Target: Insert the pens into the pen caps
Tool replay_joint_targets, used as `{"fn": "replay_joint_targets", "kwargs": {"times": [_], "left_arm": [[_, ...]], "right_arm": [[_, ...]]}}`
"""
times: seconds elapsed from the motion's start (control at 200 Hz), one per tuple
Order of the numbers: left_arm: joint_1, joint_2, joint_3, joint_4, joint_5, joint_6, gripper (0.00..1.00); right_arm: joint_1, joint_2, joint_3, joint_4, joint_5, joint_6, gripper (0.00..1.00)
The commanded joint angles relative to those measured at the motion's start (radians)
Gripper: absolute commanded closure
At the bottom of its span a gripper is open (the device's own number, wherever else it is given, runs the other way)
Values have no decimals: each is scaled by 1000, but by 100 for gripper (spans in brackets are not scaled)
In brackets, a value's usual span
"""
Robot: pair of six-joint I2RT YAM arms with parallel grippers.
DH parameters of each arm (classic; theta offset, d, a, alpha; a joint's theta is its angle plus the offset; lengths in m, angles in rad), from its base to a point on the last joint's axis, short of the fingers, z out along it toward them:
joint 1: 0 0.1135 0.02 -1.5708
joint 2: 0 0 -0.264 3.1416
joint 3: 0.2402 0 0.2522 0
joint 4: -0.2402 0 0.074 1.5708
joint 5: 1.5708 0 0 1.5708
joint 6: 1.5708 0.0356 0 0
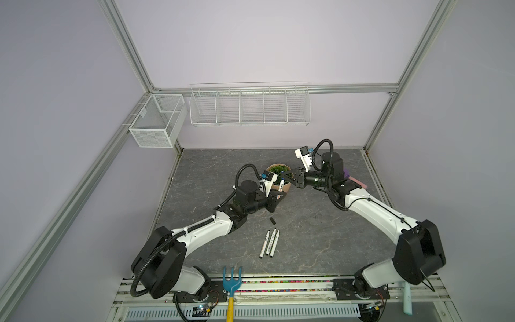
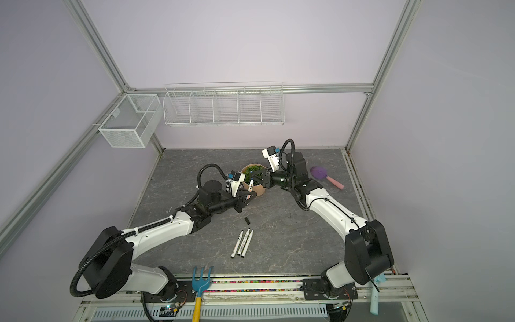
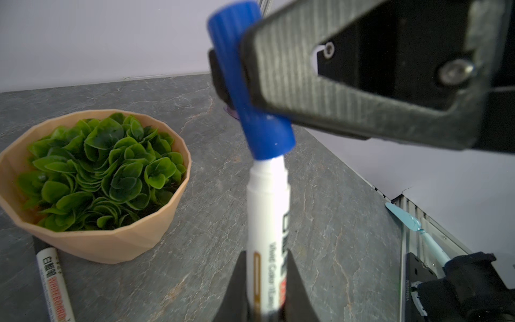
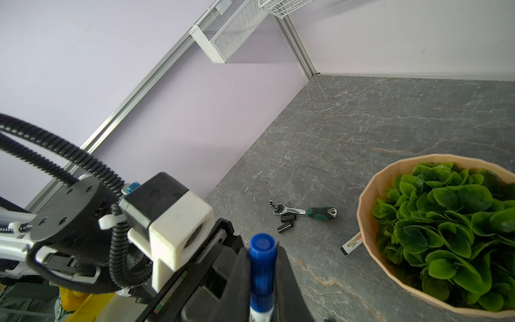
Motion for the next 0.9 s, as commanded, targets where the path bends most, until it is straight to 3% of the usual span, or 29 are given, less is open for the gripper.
{"fn": "replay_joint_targets", "kwargs": {"times": [0.0, 0.455, 0.615, 0.895], "left_arm": [[38, 8, 76, 139, -50, -44, 100], [31, 5, 44, 267, -144, 3, 100], [-9, 11, 34, 262, -192, 88, 100], [-53, 42, -21, 352, -209, 147, 100]], "right_arm": [[15, -27, -4, -125, -180, -42, 90], [15, -53, -20, -117, -294, -39, 88], [15, -51, -12, -128, -305, -42, 85], [14, -67, 15, -138, -255, -52, 69]]}}
